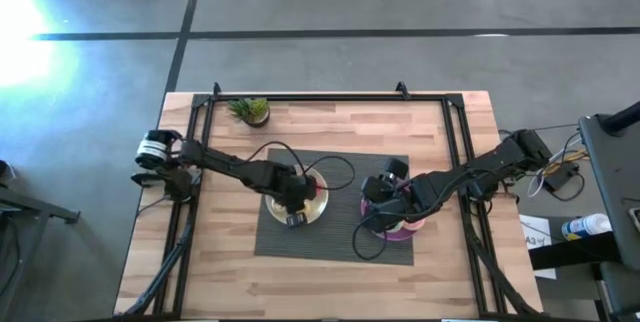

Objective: Pick & Place donuts
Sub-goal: Put the small yellow donut on the white plate, then return to Home Position

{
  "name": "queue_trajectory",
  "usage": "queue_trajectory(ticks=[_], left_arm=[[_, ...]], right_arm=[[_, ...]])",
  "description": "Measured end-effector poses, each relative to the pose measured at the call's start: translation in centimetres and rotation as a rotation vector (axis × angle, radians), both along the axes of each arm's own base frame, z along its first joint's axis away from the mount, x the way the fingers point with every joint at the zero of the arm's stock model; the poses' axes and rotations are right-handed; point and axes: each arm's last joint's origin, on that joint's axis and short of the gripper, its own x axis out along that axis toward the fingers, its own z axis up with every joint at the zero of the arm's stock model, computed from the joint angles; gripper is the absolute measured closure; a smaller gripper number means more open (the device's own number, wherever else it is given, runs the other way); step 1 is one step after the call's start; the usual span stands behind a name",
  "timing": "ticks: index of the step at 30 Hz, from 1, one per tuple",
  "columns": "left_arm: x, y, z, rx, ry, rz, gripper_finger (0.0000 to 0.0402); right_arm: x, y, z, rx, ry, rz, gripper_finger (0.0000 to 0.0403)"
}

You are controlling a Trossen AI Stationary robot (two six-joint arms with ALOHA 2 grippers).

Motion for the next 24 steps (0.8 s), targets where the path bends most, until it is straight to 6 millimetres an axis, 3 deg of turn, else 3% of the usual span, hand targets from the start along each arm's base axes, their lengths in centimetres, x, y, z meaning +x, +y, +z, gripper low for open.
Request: queue_trajectory(ticks=[7,15,19,21,24], left_arm=[[-0.8,0.2,2.7,0.041,-0.026,0.053,0.0281],[-4.0,-0.5,10.1,-0.057,-0.237,0.121,0.0271],[-6.5,-0.6,11.6,-0.048,-0.334,0.163,0.0271],[-7.7,-0.5,11.0,-0.059,-0.335,0.186,0.0271],[-9.3,-0.4,9.2,-0.109,-0.336,0.217,0.0271]], right_arm=[[0.0,0.1,0.0,-0.005,-0.005,0.0,0.0321],[-0.6,0.6,0.3,-0.015,0.005,0.032,0.0322],[-3.4,0.7,0.4,-0.148,0.019,0.028,0.0326],[-5.5,0.2,0.3,-0.165,-0.018,-0.016,0.0326],[-8.8,-1.2,-0.4,-0.042,-0.054,-0.073,0.0326]])
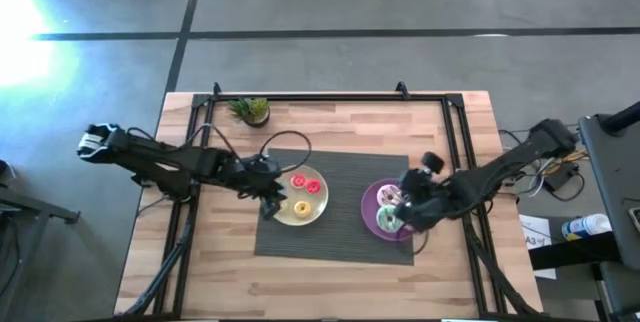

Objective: Pick & Place donuts
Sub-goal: Return to Home Position

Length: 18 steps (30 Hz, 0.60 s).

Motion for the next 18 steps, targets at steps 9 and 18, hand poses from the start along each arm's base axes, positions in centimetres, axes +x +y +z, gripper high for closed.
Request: queue_trajectory(ticks=[9,18], left_arm=[[-4.0,0.6,-2.5,-0.268,-0.054,0.306,0.0271],[-4.7,0.8,-3.1,-0.253,-0.417,-0.023,0.0271]], right_arm=[[-6.7,-3.0,-0.2,0.515,-0.234,-0.263,0.0333],[-9.3,-4.9,0.9,0.431,-0.468,-0.278,0.0319]])
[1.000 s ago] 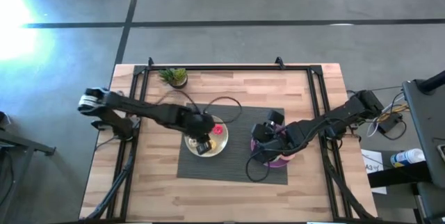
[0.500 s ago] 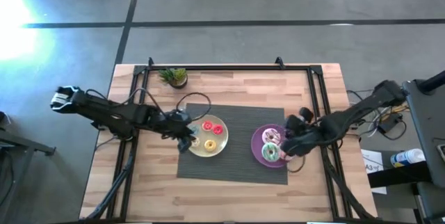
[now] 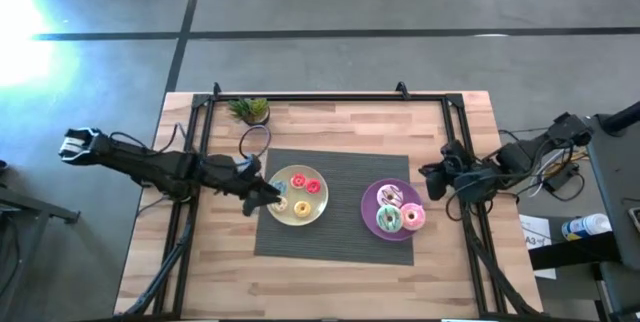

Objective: Pick & Place donuts
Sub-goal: Return to Home Position

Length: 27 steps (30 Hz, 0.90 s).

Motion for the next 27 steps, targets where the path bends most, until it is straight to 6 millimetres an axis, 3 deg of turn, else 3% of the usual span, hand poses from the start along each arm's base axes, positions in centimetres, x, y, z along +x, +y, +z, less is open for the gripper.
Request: queue_trajectory(ticks=[5,10,17,27], left_arm=[[-1.9,1.0,-2.3,-0.075,-0.212,-0.127,0.0271],[-4.0,1.9,-3.6,-0.045,-0.399,-0.099,0.0271],[-6.1,2.7,-4.3,0.049,-0.503,-0.052,0.0271],[-7.4,3.6,-4.3,0.185,-0.595,0.087,0.0271]], right_arm=[[-0.1,-0.2,0.1,-0.175,0.038,0.079,0.0314],[0.0,-0.2,0.1,-0.311,0.117,0.211,0.0319],[0.0,-0.1,0.1,-0.391,0.164,0.289,0.0332],[0.0,-0.2,0.1,-0.389,0.163,0.288,0.0325]])
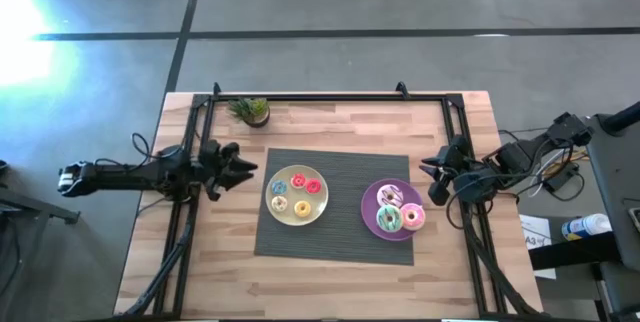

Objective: Pick & Place donuts
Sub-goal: Return to Home Position

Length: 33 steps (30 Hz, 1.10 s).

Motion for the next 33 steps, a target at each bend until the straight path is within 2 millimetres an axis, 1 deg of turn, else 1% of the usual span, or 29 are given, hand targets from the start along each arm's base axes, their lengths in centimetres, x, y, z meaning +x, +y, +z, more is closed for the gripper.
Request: queue_trajectory(ticks=[2,5,11,16,18,22,24,26,27,29,33], left_arm=[[-0.1,0.1,0.1,-0.028,-0.009,0.029,0.0271],[-0.1,0.1,0.2,-0.075,-0.02,0.028,0.0271],[0.0,0.1,-0.3,-0.092,0.015,0.026,0.0271],[0.0,0.1,-0.8,-0.124,0.036,0.021,0.0271],[-0.3,0.1,-1.0,-0.064,0.047,0.032,0.0271],[-1.0,0.1,-1.6,0.19,0.015,0.111,0.0271],[-1.6,0.1,-1.5,0.27,-0.013,0.149,0.0271],[-1.9,0.2,-1.4,0.312,-0.029,0.175,0.0271],[-1.8,0.3,-1.8,0.331,0.015,0.181,0.0271],[-1.9,0.3,-1.7,0.362,0.003,0.189,0.0271],[-1.7,0.2,-3.1,0.424,0.141,0.158,0.0271]], right_arm=[[0.0,0.0,0.0,0.001,-0.001,-0.001,0.0322],[0.0,0.0,0.0,0.001,-0.001,-0.001,0.0318],[0.0,0.0,0.0,0.001,-0.001,-0.001,0.0314],[0.0,0.0,0.0,0.002,-0.001,-0.001,0.0321],[0.0,0.0,0.0,0.002,-0.001,-0.001,0.0325],[0.0,0.0,0.0,0.001,0.0,-0.001,0.0332],[0.0,0.0,0.0,0.002,-0.001,-0.001,0.0334],[0.0,0.0,0.0,0.001,0.0,-0.001,0.0334],[0.0,0.0,0.0,0.002,-0.001,-0.001,0.0334],[0.0,0.0,0.0,0.003,-0.002,-0.001,0.0333],[0.0,0.0,0.0,0.003,-0.002,-0.001,0.0327]])
